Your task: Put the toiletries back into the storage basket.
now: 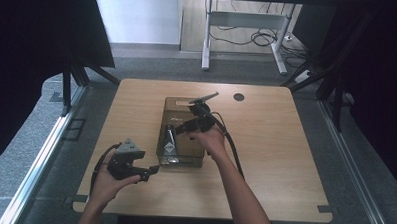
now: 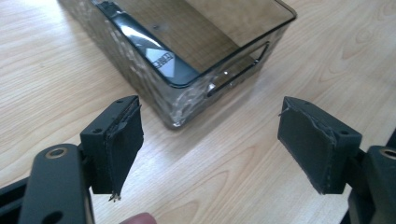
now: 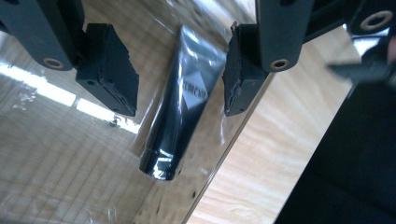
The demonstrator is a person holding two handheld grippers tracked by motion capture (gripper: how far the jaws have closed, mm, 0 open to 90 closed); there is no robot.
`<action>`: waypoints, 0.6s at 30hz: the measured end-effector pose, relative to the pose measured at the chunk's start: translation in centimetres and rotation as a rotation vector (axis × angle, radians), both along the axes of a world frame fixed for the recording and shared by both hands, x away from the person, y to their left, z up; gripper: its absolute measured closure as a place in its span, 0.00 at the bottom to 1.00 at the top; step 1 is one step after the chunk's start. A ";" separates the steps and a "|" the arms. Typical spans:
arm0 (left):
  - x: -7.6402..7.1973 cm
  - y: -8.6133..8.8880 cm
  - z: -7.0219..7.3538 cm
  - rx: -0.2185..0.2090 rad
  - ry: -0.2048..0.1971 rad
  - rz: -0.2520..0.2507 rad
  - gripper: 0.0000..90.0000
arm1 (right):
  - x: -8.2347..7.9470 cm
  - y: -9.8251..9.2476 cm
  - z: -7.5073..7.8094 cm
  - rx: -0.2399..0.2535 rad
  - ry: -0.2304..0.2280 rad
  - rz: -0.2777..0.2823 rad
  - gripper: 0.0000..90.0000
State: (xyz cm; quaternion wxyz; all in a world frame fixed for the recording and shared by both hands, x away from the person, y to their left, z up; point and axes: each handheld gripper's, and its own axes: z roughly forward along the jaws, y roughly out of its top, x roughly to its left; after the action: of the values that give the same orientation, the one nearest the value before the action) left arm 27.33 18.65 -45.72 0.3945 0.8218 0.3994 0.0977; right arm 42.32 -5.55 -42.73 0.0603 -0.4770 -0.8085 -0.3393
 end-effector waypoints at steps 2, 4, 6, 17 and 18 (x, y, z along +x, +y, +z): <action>0.0 -0.3 0.0 0.005 -0.001 -0.005 0.25 | -0.7 -1.3 0.2 0.009 -0.023 0.014 0.51; -0.1 -0.5 0.0 0.009 -0.002 -0.012 0.25 | -1.6 -3.0 0.4 0.028 -0.050 0.022 0.51; -0.1 -0.6 0.0 0.006 -0.005 -0.007 0.25 | -2.5 -4.5 0.4 0.040 -0.076 0.026 0.51; -0.1 -0.1 0.1 0.001 -0.001 0.015 0.25 | -7.2 -11.8 -0.1 -0.025 -0.244 0.055 0.51; -0.1 0.0 0.0 0.001 -0.001 0.015 0.25 | -7.7 -12.6 -0.4 -0.024 -0.249 0.049 0.51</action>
State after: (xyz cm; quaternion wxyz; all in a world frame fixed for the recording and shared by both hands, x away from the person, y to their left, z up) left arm 27.25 18.61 -45.67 0.3936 0.8189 0.4052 0.1015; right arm 34.65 -18.16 -43.11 -0.0381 -0.4119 -0.8251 -0.3848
